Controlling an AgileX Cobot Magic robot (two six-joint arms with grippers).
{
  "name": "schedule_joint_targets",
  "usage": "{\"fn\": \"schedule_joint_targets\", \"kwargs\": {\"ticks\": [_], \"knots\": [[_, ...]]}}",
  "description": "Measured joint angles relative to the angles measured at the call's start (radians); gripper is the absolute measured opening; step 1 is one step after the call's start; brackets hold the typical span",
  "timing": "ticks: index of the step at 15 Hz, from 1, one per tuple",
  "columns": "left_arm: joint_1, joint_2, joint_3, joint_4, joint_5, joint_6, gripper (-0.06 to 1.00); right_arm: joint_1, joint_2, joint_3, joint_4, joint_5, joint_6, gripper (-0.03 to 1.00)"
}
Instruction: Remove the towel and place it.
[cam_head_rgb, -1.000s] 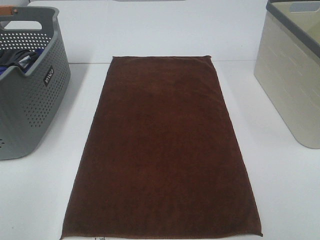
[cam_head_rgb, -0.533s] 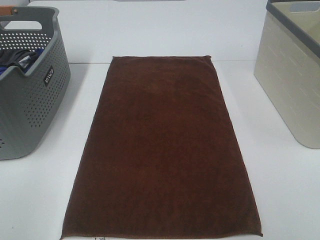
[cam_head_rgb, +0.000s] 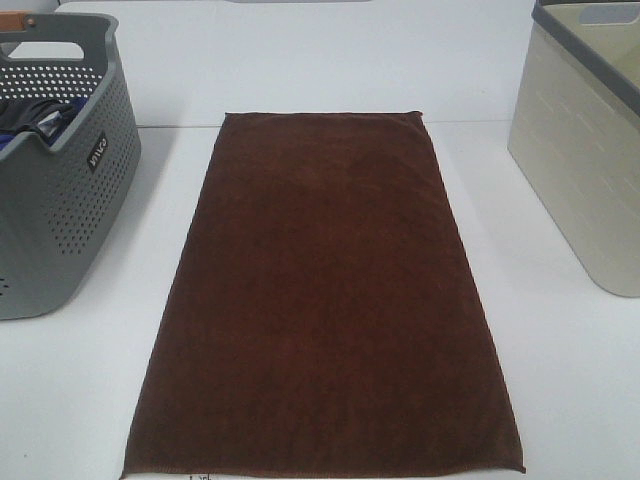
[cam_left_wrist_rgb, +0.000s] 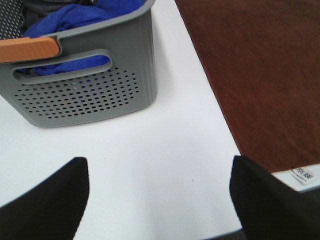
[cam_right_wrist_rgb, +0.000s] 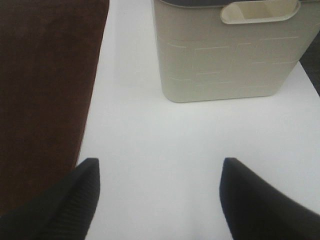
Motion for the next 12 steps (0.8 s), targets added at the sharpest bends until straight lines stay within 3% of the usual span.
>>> {"fn": "schedule_joint_targets", "kwargs": {"ticks": [12], "knots": [[0.010, -0.079, 0.000, 0.001, -0.001, 0.000, 0.74, 0.000, -0.036, 0.000, 0.000, 0.000, 0.000, 0.65]]}}
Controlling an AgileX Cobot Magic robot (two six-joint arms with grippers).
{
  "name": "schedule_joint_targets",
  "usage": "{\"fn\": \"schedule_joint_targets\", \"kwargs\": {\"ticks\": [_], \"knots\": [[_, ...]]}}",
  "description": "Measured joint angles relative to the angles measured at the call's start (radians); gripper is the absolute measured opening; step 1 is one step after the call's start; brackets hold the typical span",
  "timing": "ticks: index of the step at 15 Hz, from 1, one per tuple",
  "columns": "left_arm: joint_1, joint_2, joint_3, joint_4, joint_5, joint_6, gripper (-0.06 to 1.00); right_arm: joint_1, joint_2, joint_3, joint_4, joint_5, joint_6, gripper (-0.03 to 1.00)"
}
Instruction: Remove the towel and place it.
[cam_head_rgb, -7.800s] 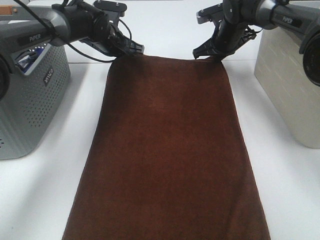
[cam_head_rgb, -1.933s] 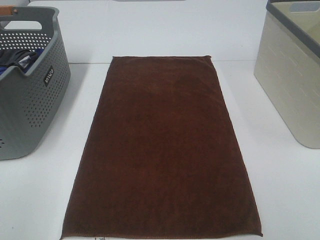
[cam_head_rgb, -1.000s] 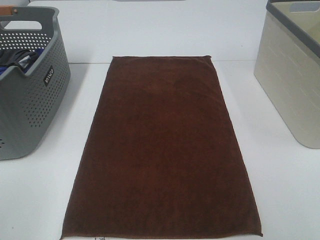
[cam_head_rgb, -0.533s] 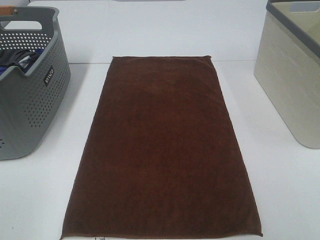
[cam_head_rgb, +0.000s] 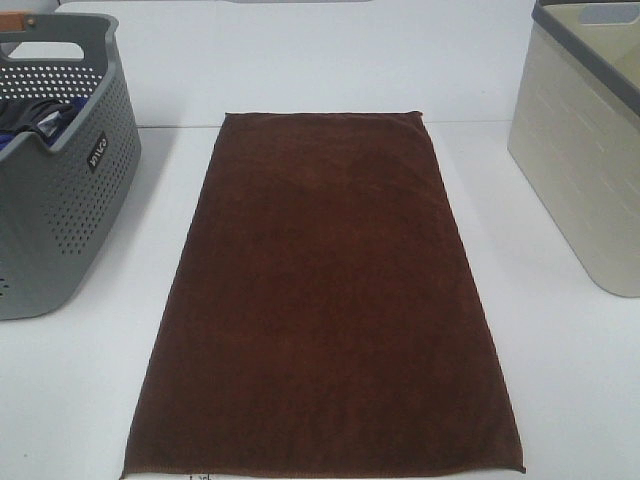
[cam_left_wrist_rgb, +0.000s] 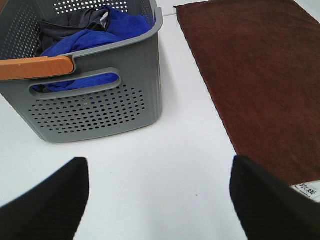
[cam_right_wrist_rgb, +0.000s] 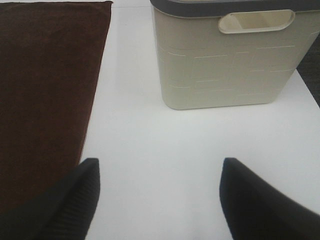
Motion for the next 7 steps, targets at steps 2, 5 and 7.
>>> {"fn": "schedule_joint_targets", "kwargs": {"ticks": [2, 5, 7], "knots": [[0.000, 0.000, 0.000, 0.000, 0.000, 0.000, 0.74, 0.000, 0.000, 0.000, 0.000, 0.000, 0.000, 0.65], [0.000, 0.000, 0.000, 0.000, 0.000, 0.000, 0.74, 0.000, 0.000, 0.000, 0.000, 0.000, 0.000, 0.65], [0.000, 0.000, 0.000, 0.000, 0.000, 0.000, 0.74, 0.000, 0.000, 0.000, 0.000, 0.000, 0.000, 0.65]]}}
